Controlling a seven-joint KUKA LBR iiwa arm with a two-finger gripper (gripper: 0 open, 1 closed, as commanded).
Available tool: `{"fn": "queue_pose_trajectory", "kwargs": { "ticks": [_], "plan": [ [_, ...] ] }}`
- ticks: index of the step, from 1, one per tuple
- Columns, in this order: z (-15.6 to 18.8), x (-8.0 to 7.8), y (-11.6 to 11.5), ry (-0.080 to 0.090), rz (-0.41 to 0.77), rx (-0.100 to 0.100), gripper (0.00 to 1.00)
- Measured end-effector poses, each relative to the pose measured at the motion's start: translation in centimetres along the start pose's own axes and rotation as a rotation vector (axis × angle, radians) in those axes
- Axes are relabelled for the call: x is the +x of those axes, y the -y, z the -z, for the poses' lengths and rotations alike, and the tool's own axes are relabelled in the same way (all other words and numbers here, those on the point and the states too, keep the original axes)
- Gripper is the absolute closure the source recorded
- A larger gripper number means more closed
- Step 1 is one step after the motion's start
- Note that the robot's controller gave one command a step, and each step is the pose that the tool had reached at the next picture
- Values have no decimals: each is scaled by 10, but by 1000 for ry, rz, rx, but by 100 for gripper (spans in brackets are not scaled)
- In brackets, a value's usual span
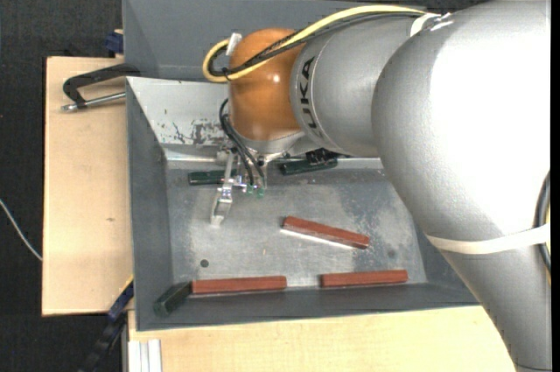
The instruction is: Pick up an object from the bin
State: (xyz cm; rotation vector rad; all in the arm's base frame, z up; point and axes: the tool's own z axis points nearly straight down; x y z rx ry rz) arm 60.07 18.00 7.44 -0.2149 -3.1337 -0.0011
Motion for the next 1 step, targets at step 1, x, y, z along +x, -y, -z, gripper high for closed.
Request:
{"fn": "queue_pose_trajectory", "kwargs": {
  "ticks": [1],
  "plan": [
    [3,1,1,1,-214,-9,100]
  ]
}}
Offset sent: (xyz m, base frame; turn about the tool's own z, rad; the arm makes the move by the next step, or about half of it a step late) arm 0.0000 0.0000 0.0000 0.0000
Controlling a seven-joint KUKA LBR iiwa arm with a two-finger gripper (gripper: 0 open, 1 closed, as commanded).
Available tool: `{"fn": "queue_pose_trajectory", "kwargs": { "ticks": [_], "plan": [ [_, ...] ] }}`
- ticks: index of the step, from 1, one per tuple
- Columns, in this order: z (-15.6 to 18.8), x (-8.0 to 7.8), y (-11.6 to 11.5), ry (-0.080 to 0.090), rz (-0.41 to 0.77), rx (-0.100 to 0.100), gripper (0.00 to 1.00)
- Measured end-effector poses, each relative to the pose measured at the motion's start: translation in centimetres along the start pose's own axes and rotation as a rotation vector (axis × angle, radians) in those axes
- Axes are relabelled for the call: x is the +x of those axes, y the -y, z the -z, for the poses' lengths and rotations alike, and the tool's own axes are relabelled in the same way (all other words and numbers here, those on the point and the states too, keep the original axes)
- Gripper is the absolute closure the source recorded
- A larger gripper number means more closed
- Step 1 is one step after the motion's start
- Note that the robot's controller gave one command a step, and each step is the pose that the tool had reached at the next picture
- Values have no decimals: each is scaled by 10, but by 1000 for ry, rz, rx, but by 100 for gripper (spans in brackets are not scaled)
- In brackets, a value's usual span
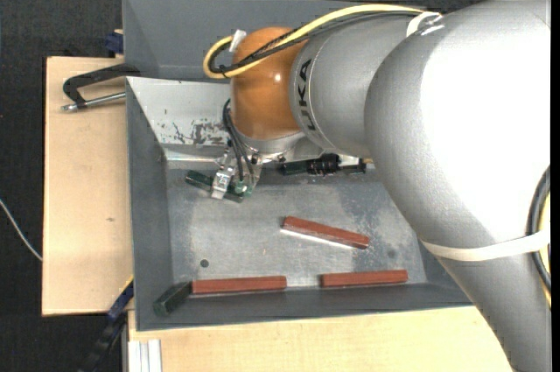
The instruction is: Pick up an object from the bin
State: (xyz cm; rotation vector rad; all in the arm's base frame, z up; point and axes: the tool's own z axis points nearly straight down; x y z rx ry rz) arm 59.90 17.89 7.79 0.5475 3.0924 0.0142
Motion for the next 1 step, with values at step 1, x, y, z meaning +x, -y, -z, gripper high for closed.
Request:
{"fn": "queue_pose_trajectory", "kwargs": {
  "ticks": [1],
  "plan": [
    [0,0,0,0,0,0,100]
  ]
}}
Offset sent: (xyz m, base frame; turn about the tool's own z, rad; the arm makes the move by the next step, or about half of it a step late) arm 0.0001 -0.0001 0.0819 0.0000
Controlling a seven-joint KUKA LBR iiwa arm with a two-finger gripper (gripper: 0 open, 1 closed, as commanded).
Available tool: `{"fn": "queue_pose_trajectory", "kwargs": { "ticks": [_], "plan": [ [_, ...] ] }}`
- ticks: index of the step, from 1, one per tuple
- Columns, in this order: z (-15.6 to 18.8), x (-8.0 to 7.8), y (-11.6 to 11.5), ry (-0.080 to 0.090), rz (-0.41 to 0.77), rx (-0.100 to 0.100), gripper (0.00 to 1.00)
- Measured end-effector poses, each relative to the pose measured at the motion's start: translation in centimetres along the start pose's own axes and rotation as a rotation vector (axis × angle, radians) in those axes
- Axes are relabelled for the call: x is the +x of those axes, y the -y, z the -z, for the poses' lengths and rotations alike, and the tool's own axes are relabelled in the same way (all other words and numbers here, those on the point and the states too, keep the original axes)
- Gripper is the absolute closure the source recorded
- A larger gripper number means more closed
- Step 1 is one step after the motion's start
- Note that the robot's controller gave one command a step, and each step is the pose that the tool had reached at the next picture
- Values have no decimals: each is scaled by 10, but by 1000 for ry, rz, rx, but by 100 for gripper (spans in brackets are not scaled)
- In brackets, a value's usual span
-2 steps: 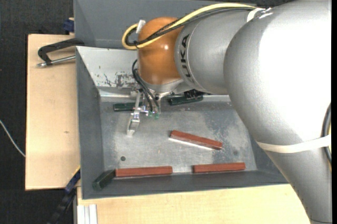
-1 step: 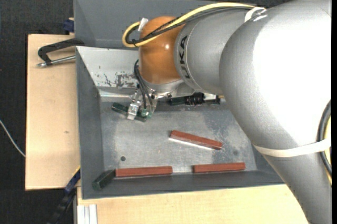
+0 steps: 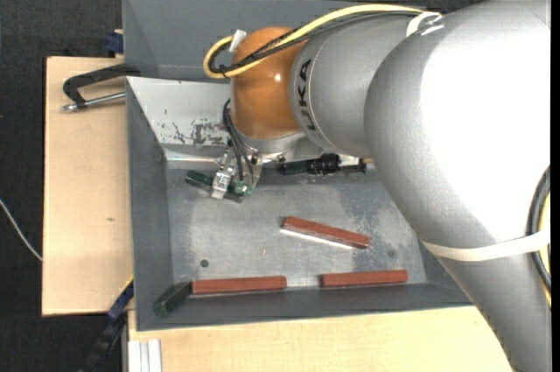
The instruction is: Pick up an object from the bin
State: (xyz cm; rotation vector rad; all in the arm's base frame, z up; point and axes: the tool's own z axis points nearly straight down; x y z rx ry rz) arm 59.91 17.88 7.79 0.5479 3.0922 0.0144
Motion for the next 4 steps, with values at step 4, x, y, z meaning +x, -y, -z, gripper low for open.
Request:
{"fn": "queue_pose_trajectory", "kwargs": {
  "ticks": [4],
  "plan": [
    [51,-1,0,9,0,1,100]
  ]
}}
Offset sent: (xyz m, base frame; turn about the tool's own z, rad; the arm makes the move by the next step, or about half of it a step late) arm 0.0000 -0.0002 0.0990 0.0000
